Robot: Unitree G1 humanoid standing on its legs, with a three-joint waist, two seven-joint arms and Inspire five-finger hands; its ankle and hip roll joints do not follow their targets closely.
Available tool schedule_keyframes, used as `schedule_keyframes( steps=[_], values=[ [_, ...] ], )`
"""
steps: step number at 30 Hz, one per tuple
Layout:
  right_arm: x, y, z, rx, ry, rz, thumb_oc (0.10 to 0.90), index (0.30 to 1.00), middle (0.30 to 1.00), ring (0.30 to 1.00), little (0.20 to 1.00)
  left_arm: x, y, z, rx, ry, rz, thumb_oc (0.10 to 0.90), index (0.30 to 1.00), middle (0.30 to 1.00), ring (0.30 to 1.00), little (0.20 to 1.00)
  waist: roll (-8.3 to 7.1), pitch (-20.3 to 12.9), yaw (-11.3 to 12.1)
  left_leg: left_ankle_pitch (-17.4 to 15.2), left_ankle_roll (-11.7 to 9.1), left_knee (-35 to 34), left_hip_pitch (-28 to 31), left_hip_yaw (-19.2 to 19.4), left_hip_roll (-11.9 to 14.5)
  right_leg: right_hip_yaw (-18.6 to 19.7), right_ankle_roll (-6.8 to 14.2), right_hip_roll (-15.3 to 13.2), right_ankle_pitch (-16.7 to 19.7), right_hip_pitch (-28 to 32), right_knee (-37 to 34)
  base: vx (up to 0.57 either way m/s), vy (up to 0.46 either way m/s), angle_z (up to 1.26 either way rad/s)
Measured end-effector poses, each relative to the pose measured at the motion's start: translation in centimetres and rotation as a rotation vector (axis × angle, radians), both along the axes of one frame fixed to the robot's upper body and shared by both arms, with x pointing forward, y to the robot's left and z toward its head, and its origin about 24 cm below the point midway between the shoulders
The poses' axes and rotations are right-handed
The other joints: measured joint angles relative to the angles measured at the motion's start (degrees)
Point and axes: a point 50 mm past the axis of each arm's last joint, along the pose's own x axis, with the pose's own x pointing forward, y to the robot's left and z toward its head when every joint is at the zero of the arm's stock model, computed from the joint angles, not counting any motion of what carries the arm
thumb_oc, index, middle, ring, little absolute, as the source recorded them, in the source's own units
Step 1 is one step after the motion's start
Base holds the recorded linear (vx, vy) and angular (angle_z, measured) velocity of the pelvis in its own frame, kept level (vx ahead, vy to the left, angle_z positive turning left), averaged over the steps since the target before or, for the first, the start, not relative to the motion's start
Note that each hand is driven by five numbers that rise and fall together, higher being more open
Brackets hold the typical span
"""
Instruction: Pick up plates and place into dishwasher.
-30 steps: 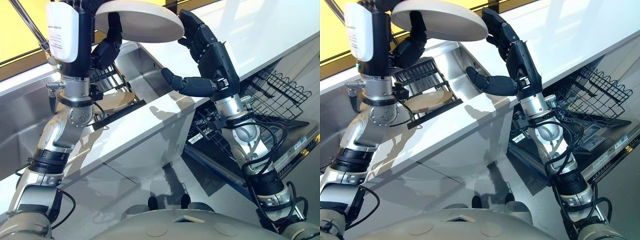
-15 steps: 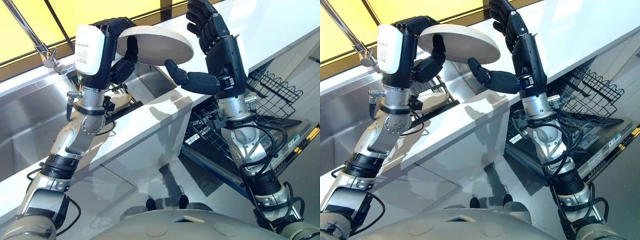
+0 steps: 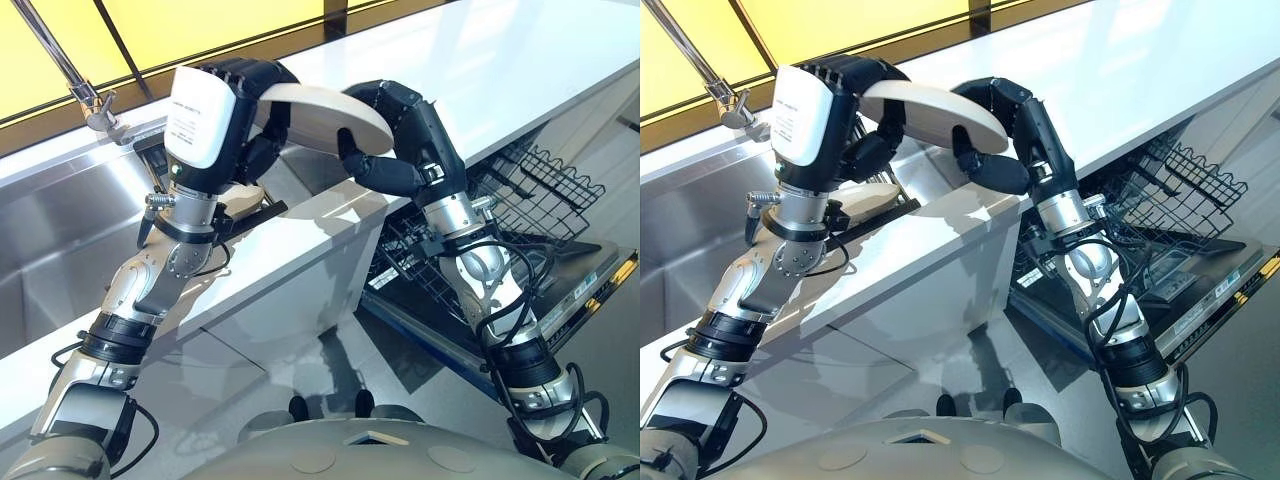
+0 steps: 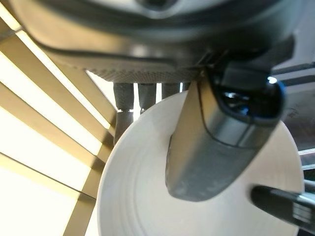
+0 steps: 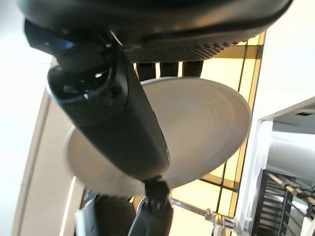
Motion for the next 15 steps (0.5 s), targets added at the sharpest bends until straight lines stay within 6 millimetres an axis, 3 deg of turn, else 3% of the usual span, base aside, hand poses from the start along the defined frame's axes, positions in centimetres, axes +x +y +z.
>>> schedule_keyframes(
  steps=[7, 11, 12, 13, 15],
  values=[
    [0.0, -0.3, -0.1, 0.018, -0.002, -0.031, 0.1, 0.3, 0.3, 0.3, 0.2, -0.2, -0.6, -0.8, -0.048, 0.051, -0.042, 0.1, 0.3, 0.3, 0.3, 0.2, -0.09, 0.1, -0.1, 0.0, 0.0, 0.0, 0.0, -0.2, 0.0, -0.3, 0.0, 0.0, 0.0, 0.1, 0.0, 0.01, -0.011, 0.01],
    [-0.5, -0.5, -1.5, 0.016, 0.051, -0.04, 0.1, 0.3, 0.3, 0.3, 0.2, -0.6, -0.8, -2.3, -0.076, 0.151, -0.065, 0.1, 0.3, 0.3, 0.3, 0.2, -0.25, 0.1, -0.1, 0.0, 0.0, 0.0, 0.0, -0.2, 0.0, -0.3, 0.0, 0.0, 0.0, 0.1, 0.0, 0.02, -0.039, 0.0],
    [-0.7, -0.6, -2.1, 0.014, 0.074, -0.04, 0.1, 0.3, 0.3, 0.3, 0.2, -0.8, -0.7, -2.8, -0.079, 0.189, -0.075, 0.254, 0.432, 0.432, 0.432, 0.354, -0.29, 0.1, -0.1, 0.0, 0.0, 0.0, 0.0, -0.2, 0.0, -0.3, 0.1, 0.0, 0.0, 0.0, 0.0, 0.01, -0.045, -0.01],
    [-0.9, -0.6, -2.5, 0.012, 0.093, -0.039, 0.1, 0.3, 0.3, 0.3, 0.2, -1.0, -0.7, -3.2, -0.084, 0.223, -0.083, 0.8, 0.9, 0.9, 0.9, 0.9, -0.35, 0.2, -0.1, 0.0, 0.0, 0.0, 0.0, -0.1, 0.0, -0.3, 0.2, 0.0, -0.1, 0.0, -0.1, 0.01, -0.035, -0.02],
    [-1.2, -0.8, -3.4, 0.008, 0.127, -0.041, 0.1, 0.3, 0.3, 0.3, 0.2, -1.1, -0.6, -3.9, -0.112, 0.313, -0.108, 0.8, 0.9, 0.9, 0.9, 0.9, -0.46, 0.2, -0.1, 0.0, 0.0, 0.0, 0.0, -0.1, 0.0, -0.3, 0.3, -0.1, -0.2, 0.0, -0.2, 0.02, -0.034, -0.01]
  ],
)
